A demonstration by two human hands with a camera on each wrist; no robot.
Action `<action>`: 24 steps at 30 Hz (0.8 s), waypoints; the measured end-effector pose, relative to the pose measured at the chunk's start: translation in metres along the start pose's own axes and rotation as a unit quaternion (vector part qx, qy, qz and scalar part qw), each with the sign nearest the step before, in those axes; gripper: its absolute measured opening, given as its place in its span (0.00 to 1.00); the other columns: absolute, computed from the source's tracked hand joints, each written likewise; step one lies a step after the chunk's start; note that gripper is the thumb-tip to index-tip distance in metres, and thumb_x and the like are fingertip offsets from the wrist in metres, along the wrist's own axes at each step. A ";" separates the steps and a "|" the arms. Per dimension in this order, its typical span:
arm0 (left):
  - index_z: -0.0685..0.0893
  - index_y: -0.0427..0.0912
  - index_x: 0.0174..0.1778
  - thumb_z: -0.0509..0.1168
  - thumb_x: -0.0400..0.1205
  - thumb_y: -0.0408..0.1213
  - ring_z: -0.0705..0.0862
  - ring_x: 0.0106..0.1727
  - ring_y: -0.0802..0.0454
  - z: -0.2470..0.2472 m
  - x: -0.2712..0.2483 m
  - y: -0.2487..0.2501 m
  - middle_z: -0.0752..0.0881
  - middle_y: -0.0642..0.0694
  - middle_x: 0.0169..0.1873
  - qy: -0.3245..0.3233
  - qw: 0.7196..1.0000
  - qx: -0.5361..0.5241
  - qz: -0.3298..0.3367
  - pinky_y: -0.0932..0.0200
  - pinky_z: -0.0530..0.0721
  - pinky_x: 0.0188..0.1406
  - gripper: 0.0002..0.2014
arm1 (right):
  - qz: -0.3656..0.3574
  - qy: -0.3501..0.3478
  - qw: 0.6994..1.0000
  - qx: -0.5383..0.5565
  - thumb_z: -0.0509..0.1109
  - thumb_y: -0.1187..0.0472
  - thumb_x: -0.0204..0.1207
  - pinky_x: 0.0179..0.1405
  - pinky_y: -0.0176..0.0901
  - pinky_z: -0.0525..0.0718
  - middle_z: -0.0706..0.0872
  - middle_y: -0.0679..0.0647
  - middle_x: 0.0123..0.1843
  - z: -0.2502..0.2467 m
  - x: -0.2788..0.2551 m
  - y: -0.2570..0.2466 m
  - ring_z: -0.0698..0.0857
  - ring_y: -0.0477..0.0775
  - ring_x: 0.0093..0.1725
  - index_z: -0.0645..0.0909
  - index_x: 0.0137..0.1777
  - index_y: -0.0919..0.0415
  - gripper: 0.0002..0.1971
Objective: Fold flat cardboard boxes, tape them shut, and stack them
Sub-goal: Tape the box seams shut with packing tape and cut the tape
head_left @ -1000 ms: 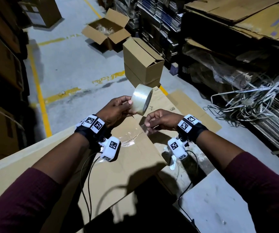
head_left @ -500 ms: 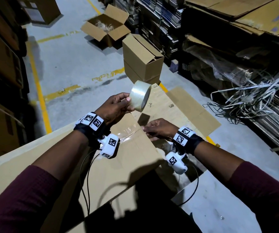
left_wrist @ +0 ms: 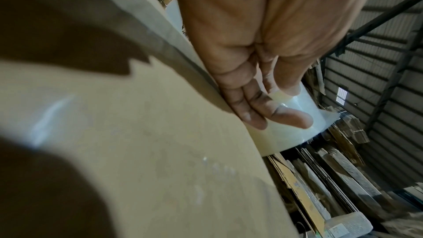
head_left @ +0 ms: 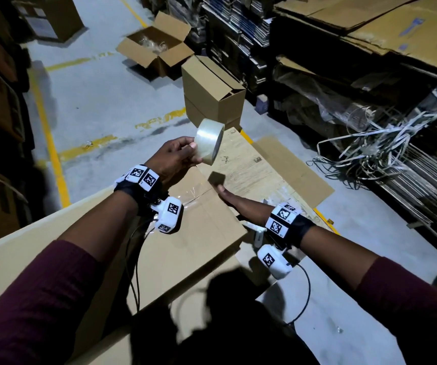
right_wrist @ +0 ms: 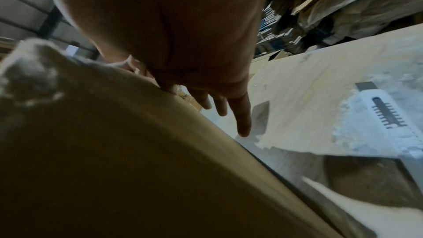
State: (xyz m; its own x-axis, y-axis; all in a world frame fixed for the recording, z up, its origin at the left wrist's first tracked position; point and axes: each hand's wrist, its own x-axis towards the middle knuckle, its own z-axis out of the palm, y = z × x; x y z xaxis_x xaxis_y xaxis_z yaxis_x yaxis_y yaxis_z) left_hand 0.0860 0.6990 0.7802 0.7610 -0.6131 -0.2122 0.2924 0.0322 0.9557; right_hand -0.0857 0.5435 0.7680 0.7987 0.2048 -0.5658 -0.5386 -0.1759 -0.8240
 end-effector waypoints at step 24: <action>0.78 0.25 0.67 0.64 0.86 0.36 0.83 0.38 0.51 0.020 -0.062 0.018 0.81 0.41 0.34 -0.190 0.978 0.080 -0.021 0.57 0.84 0.45 0.19 | -0.263 0.254 0.876 -0.315 0.84 0.65 0.70 0.77 0.49 0.75 0.62 0.47 0.88 -0.073 -0.049 -0.048 0.64 0.47 0.85 0.56 0.89 0.47 0.53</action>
State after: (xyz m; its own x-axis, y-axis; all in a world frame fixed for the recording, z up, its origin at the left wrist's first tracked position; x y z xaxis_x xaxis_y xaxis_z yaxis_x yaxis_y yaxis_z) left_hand 0.0324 0.7222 0.8146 0.4717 -0.8608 -0.1910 0.2021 -0.1053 0.9737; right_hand -0.0795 0.4715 0.8371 0.9944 -0.0095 0.1053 0.0669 -0.7146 -0.6963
